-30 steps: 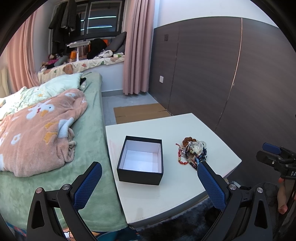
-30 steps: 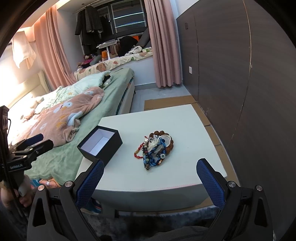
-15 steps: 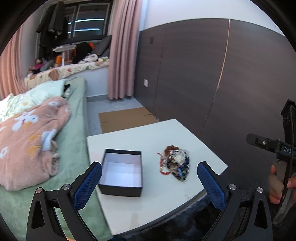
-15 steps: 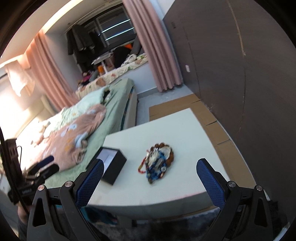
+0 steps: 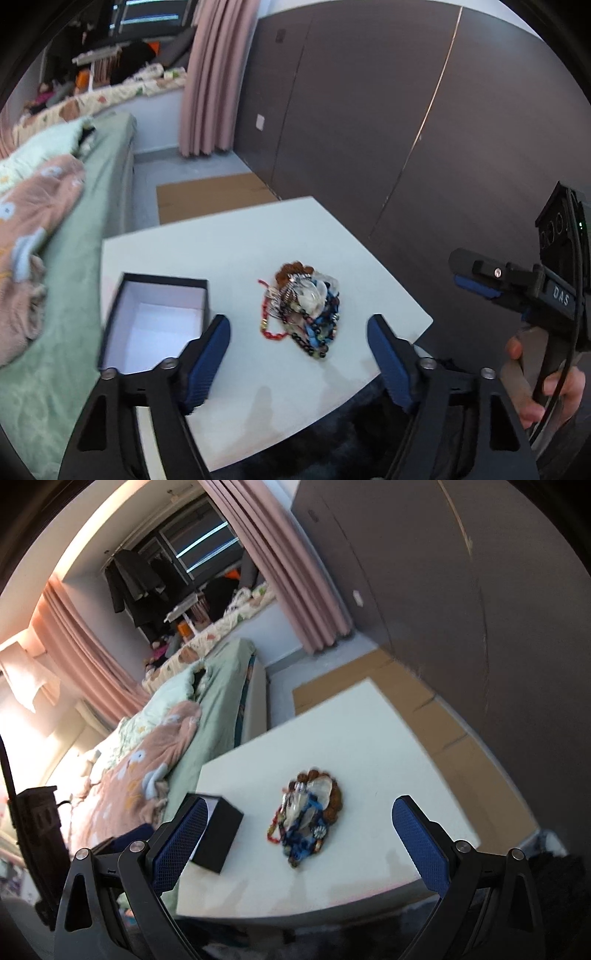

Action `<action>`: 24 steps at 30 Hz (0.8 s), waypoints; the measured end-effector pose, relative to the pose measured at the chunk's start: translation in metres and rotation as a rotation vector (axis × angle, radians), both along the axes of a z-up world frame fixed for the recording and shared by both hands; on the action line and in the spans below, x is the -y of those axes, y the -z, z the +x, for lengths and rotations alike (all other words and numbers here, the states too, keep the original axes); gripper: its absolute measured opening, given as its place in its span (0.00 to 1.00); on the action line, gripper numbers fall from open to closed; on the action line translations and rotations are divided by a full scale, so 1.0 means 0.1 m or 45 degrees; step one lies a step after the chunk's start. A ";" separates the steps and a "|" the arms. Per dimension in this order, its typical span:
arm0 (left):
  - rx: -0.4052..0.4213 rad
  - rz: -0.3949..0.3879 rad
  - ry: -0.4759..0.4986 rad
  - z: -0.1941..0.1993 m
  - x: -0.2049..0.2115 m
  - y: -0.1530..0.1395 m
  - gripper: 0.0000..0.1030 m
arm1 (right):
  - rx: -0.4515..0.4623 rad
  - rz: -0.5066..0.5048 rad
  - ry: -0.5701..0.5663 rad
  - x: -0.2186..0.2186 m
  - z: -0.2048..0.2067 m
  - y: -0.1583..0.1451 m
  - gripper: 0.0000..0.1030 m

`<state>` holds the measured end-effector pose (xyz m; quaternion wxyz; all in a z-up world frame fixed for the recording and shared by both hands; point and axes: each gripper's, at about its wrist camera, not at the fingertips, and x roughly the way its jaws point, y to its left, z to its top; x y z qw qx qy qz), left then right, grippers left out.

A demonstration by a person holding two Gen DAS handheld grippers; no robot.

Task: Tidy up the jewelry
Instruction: 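Lower the left tool onto the green-black bead bracelet while the right tool approaches the blue braided bracelet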

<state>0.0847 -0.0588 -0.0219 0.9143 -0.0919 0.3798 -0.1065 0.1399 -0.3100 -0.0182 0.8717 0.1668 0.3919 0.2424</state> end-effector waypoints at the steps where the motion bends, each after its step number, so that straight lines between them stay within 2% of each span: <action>1: -0.021 -0.014 0.006 0.05 0.02 0.05 0.63 | -0.010 0.001 -0.001 0.00 0.01 0.04 0.98; 5: -0.121 -0.098 0.024 0.23 0.06 0.24 0.49 | -0.076 0.032 -0.011 0.01 0.11 0.22 0.96; 9: -0.176 -0.158 0.032 0.36 0.10 0.38 0.45 | -0.194 0.124 -0.010 0.07 0.23 0.44 0.85; 11: -0.207 -0.182 0.028 0.42 0.11 0.44 0.38 | -0.237 0.149 -0.001 0.09 0.29 0.52 0.81; 17: -0.312 -0.280 0.001 0.65 0.09 0.66 0.34 | -0.335 0.210 -0.008 0.08 0.42 0.71 0.80; 21: -0.377 -0.350 -0.030 0.76 0.08 0.77 0.31 | -0.394 0.213 -0.042 0.01 0.50 0.84 0.74; 24: -0.423 -0.393 -0.055 0.83 0.06 0.86 0.24 | -0.412 0.205 -0.066 -0.03 0.55 0.89 0.73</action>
